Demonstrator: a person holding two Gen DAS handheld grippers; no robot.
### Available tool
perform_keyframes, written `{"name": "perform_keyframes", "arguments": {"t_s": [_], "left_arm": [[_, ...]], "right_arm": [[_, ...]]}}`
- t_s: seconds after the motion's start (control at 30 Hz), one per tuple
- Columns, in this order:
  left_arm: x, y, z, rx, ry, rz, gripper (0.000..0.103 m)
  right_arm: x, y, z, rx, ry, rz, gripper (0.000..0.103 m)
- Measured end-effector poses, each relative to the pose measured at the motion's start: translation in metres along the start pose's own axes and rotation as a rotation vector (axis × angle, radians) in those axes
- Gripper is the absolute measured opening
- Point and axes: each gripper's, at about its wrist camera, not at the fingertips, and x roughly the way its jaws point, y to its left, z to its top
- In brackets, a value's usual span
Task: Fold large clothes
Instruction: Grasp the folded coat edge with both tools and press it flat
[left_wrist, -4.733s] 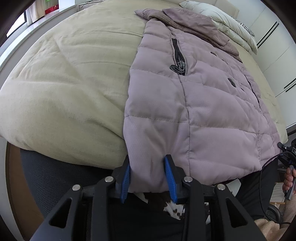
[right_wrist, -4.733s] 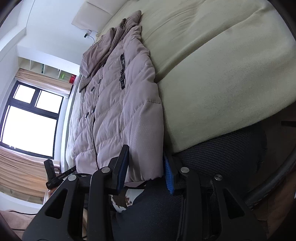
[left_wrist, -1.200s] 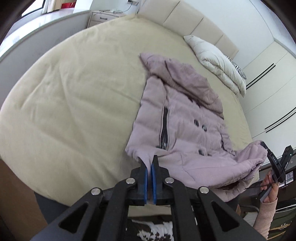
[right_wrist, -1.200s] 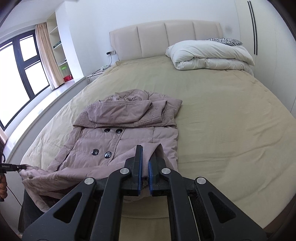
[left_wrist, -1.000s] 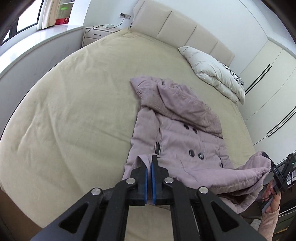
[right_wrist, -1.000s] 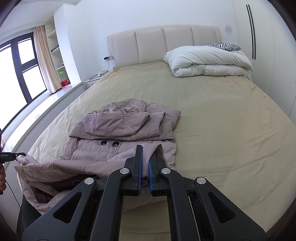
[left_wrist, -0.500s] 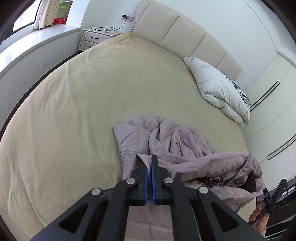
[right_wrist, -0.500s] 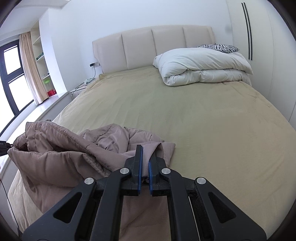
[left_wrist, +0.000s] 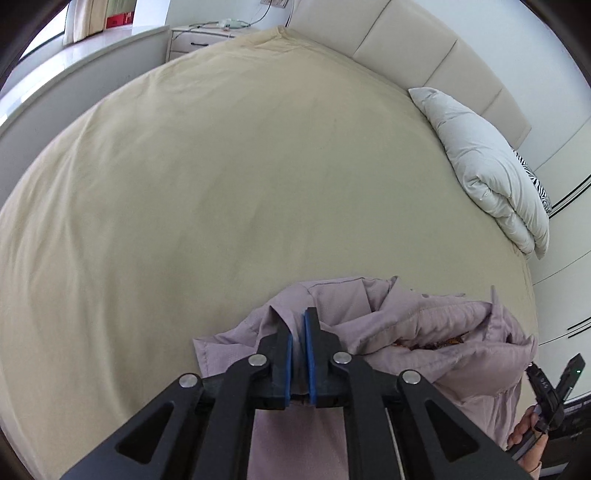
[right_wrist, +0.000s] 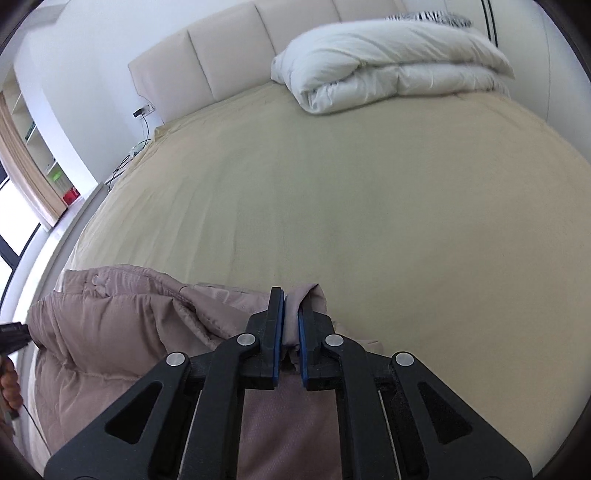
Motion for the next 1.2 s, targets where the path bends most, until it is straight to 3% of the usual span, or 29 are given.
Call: {"name": "perform_keyframes", "arguments": {"t_s": [0.1, 0.13, 0.17, 0.2, 0.23, 0.27, 0.3, 0.37, 0.5, 0.57, 0.63, 0.73, 0.8, 0.93, 1.1, 1.2], "left_arm": [[-0.005, 0.018, -0.005, -0.079, -0.033, -0.087, 0.018], [-0.014, 0.020, -0.008, -0.075, -0.063, -0.085, 0.028], [-0.026, 0.019, -0.011, -0.053, -0.104, -0.065, 0.039], [-0.039, 0.016, -0.015, -0.033, -0.150, -0.045, 0.042], [-0.052, 0.012, -0.019, -0.012, -0.196, -0.043, 0.046], [-0.065, 0.007, -0.024, 0.014, -0.229, -0.043, 0.047], [-0.076, 0.000, -0.029, 0.044, -0.263, -0.033, 0.048], [-0.092, -0.020, -0.043, 0.129, -0.326, -0.011, 0.059], [-0.080, -0.057, -0.072, 0.271, -0.331, 0.059, 0.060], [-0.065, -0.064, -0.085, 0.301, -0.310, 0.078, 0.060], [-0.052, -0.070, -0.091, 0.321, -0.310, 0.106, 0.060], [-0.031, -0.079, -0.089, 0.361, -0.314, 0.172, 0.060], [-0.014, -0.084, -0.082, 0.382, -0.303, 0.217, 0.060], [0.018, -0.085, -0.061, 0.370, -0.269, 0.264, 0.063], [0.046, -0.080, -0.045, 0.347, -0.249, 0.310, 0.074], [0.057, -0.071, -0.041, 0.326, -0.240, 0.312, 0.081]], "right_arm": [[0.024, -0.028, -0.001, 0.167, 0.050, 0.142, 0.015], [0.022, -0.040, -0.003, 0.237, 0.029, 0.211, 0.019], [0.018, -0.050, -0.003, 0.297, 0.003, 0.266, 0.030], [0.012, -0.058, -0.003, 0.331, -0.026, 0.281, 0.048], [0.003, -0.062, -0.002, 0.348, -0.056, 0.262, 0.078], [-0.006, -0.062, -0.002, 0.350, -0.089, 0.232, 0.082], [-0.016, -0.057, -0.001, 0.318, -0.104, 0.215, 0.082], [-0.029, -0.031, 0.001, 0.201, -0.066, 0.192, 0.082], [-0.046, 0.065, -0.017, -0.112, 0.020, 0.186, 0.081], [-0.040, 0.120, -0.035, -0.256, 0.063, 0.179, 0.077], [-0.028, 0.161, -0.055, -0.346, 0.105, 0.160, 0.068], [0.010, 0.201, -0.066, -0.451, 0.121, 0.030, 0.066], [0.036, 0.202, -0.064, -0.411, 0.140, -0.001, 0.066], [0.096, 0.192, -0.029, -0.309, 0.180, -0.017, 0.066], [0.145, 0.187, -0.005, -0.340, 0.172, -0.058, 0.065], [0.169, 0.174, 0.001, -0.323, 0.172, -0.036, 0.066]]}}
